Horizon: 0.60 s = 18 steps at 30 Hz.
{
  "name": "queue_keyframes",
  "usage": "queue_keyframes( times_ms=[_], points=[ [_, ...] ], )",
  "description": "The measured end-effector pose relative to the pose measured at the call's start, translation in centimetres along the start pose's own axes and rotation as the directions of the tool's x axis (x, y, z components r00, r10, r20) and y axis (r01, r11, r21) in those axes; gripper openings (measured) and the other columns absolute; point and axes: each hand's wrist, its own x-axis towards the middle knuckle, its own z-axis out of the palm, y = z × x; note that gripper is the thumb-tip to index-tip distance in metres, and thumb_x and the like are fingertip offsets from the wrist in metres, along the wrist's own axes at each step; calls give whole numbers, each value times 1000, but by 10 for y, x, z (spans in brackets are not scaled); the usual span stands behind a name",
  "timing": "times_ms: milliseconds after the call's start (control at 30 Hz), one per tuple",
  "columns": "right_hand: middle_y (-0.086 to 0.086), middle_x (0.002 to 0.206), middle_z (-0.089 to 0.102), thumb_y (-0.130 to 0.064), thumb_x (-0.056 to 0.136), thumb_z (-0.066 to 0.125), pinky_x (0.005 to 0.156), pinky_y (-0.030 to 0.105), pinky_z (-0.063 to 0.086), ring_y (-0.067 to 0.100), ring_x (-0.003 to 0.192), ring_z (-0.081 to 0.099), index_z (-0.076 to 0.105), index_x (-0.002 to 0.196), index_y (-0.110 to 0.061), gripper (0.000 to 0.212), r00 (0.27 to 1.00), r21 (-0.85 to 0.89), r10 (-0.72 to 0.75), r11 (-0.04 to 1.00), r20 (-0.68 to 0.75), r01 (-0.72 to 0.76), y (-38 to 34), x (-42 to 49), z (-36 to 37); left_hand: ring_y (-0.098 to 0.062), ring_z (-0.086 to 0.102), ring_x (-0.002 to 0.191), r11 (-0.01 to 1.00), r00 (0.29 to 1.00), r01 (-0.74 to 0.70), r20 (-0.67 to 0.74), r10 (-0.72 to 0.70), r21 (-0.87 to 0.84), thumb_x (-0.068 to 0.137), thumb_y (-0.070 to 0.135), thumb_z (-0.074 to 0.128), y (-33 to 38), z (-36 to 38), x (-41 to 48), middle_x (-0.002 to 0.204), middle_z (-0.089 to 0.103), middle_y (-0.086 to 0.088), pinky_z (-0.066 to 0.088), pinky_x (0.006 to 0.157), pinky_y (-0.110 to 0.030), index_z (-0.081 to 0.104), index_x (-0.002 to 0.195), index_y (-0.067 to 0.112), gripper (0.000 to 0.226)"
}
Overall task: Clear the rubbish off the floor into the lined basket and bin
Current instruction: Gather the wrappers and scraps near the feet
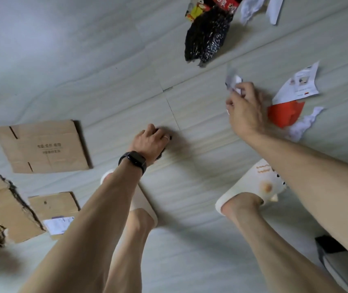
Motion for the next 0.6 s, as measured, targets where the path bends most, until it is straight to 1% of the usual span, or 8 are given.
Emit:
queue_keyframes(
  times_ms=[67, 133, 233, 333, 400, 500, 533, 600],
  points=[
    [15, 128, 48, -8, 96, 49, 82, 31, 37, 34, 113, 50, 62, 108, -9, 18, 993, 26, 56, 998, 99, -59, -6, -10, 10, -30, 47, 114, 992, 996, 81, 45, -77, -98, 97, 22, 51, -2, -13, 1, 128, 51, -5, 44, 78, -38, 48, 134, 18, 38],
    [19, 121, 54, -3, 92, 49, 79, 30, 38, 35, 109, 53, 65, 108, -7, 22, 974, 17, 133, 990, 182, -138, -12, -21, 12, -32, 54, 104, 961, 985, 166, -17, -174, -222, 94, 23, 54, -3, -26, -6, 117, 54, -7, 41, 69, -37, 51, 126, 18, 32],
    [20, 111, 66, -3, 88, 55, 82, 35, 44, 38, 107, 58, 70, 104, -9, 22, 959, 85, 222, 967, 175, -240, -25, -48, -1, -37, 58, 88, 881, 953, 233, -82, -290, -412, 90, 14, 56, -1, -50, -32, 107, 54, -7, 38, 59, -35, 55, 107, 18, 17],
    [19, 106, 68, -8, 88, 61, 70, 36, 41, 40, 97, 61, 52, 115, -11, 28, 935, 279, 320, 894, 155, -352, -39, -80, -18, -34, 58, 78, 804, 932, 266, -73, -356, -531, 82, -2, 50, 2, -67, -62, 97, 54, -2, 50, 61, -38, 56, 86, 21, 24],
    [18, 105, 67, -16, 90, 61, 70, 35, 43, 40, 96, 61, 49, 117, -10, 30, 899, 314, 363, 847, 247, -428, -37, -92, -21, -30, 59, 78, 760, 924, 291, -37, -382, -581, 78, -5, 49, 3, -66, -73, 93, 54, 1, 54, 66, -40, 55, 78, 23, 29],
    [18, 102, 66, -23, 90, 61, 71, 34, 42, 38, 98, 61, 65, 94, -8, 17, 897, 192, 178, 942, 405, -274, -38, -111, -16, -29, 62, 85, 744, 915, 315, -21, -403, -589, 79, -5, 49, 1, -59, -84, 98, 58, 1, 53, 74, -37, 57, 72, 24, 31],
    [17, 108, 63, -23, 89, 64, 76, 33, 42, 36, 104, 59, 67, 87, -8, 16, 900, 171, 110, 965, 423, -199, -41, -116, -12, -28, 63, 89, 741, 908, 331, -16, -419, -585, 80, -4, 49, -2, -53, -85, 102, 60, 1, 52, 75, -36, 60, 71, 24, 31],
    [12, 134, 50, -24, 87, 70, 94, 34, 43, 32, 122, 47, 72, 79, -11, 15, 898, 171, 5, 981, 440, -89, -52, -121, 10, -27, 64, 94, 732, 893, 368, -2, -451, -573, 82, -2, 49, -9, -34, -80, 108, 63, 1, 51, 76, -33, 67, 75, 22, 30]
  ],
)
